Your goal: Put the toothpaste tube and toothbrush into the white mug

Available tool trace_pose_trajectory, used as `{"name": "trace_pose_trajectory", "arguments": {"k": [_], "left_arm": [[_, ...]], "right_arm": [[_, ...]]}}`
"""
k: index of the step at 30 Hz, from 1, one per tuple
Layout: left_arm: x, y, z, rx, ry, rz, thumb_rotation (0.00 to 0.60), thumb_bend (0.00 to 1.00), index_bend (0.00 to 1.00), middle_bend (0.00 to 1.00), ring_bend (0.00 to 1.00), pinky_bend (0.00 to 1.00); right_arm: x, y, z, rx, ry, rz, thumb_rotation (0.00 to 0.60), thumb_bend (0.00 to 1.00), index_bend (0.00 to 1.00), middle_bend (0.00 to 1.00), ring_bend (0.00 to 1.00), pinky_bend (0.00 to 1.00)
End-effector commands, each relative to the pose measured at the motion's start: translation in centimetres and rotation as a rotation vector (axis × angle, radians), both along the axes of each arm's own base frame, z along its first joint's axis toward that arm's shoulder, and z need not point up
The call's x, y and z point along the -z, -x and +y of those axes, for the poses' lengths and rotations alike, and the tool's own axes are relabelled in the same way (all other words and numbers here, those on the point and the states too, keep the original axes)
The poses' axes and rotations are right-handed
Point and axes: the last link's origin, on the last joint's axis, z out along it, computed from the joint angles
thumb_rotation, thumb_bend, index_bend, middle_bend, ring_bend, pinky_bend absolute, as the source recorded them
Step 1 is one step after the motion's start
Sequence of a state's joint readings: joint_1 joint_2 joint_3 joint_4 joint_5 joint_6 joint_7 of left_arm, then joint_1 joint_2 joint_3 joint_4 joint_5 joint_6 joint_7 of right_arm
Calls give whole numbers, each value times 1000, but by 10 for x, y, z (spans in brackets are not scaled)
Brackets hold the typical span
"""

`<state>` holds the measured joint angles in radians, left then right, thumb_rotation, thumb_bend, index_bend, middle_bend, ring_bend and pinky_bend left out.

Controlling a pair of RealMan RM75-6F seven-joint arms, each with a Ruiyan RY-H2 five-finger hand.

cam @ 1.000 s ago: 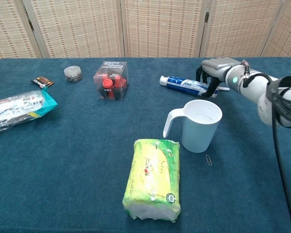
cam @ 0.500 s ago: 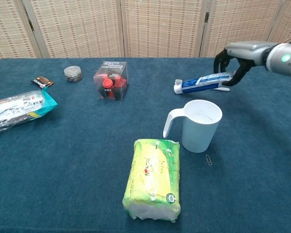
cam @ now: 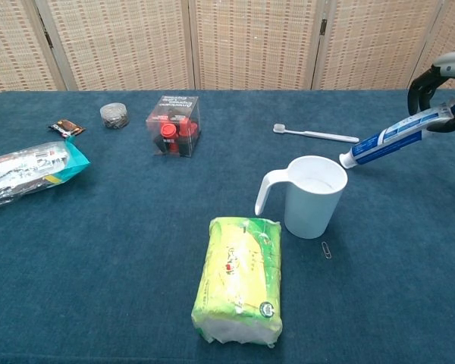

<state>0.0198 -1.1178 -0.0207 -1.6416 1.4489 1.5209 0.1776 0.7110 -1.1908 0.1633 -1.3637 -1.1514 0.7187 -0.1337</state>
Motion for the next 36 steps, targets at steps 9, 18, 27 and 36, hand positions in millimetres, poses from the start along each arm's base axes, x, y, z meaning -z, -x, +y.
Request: {"name": "trace_pose_trajectory", "arguments": {"k": [9,18,27,36], "left_arm": [[-1,0,-2,-6,-5,-3,600,314,188,46,37,134],[-3,0,-2,-5,-12,-5,600,314,188,45,37,135],[-3,1,-5,-9,-14,-6,600,314,188,45,37,134],[-7,4,-9,-24,-27,-5,600,314,188,45,37,134]], "right_arm": [[-10,-4,7,-16,-53,24,600,280,598,595,319,166],[12,-31,1,-78,-85,-8,600,278,598,553,320,166],[35,-57,-14,-95,-108,-67,600,258,346,412,254,167],[53,-76,-23,-115,-107,-123,600,224,0,112,97,137]]}}
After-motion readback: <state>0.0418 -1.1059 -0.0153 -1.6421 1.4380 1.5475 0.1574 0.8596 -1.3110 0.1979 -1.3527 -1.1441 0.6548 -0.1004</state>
